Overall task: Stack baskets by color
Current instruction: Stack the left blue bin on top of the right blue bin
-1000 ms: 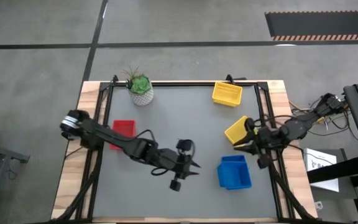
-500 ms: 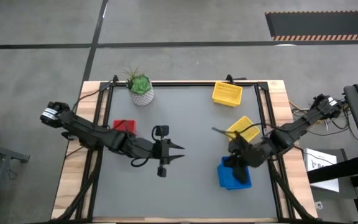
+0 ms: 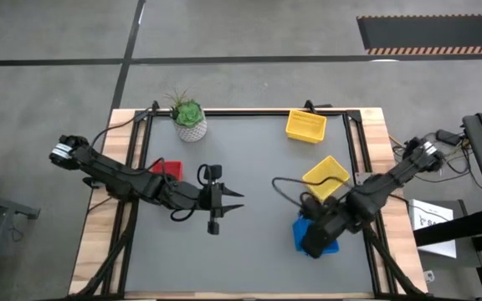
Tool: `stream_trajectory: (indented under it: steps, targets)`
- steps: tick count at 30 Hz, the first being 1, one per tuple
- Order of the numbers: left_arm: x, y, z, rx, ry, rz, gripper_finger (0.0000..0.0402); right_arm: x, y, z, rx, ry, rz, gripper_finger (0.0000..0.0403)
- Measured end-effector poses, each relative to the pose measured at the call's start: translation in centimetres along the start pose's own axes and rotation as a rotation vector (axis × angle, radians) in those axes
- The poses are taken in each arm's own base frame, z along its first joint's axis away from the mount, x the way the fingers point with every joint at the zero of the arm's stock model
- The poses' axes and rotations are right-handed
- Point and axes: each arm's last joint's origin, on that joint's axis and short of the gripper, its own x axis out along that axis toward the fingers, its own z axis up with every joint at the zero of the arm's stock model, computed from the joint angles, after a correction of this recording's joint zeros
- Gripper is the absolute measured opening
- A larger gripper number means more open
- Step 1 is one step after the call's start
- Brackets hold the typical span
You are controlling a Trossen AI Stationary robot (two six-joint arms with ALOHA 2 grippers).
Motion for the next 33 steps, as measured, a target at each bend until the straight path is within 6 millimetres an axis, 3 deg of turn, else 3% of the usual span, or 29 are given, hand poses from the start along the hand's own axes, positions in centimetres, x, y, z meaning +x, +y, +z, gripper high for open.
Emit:
stream_trajectory:
  steps: [10,14,21,33]
  targets:
    - [0.0,0.0,-0.2,0.003,0.007,0.0,0.0096,3.2,2.0,0.9,0.054,0.082,-0.059,0.018]
    - [0.0,0.0,-0.4,0.012,0.025,-0.001,0.0096,4.2,2.0,1.6,0.076,0.084,-0.089,0.0204]
    - [0.0,0.0,-0.6,0.023,0.048,0.008,0.0096,5.2,1.8,2.5,0.098,0.085,-0.117,0.0202]
    - [0.0,0.0,-0.7,0.027,0.055,0.008,0.0096,6.1,1.7,2.7,0.103,0.052,-0.156,0.0163]
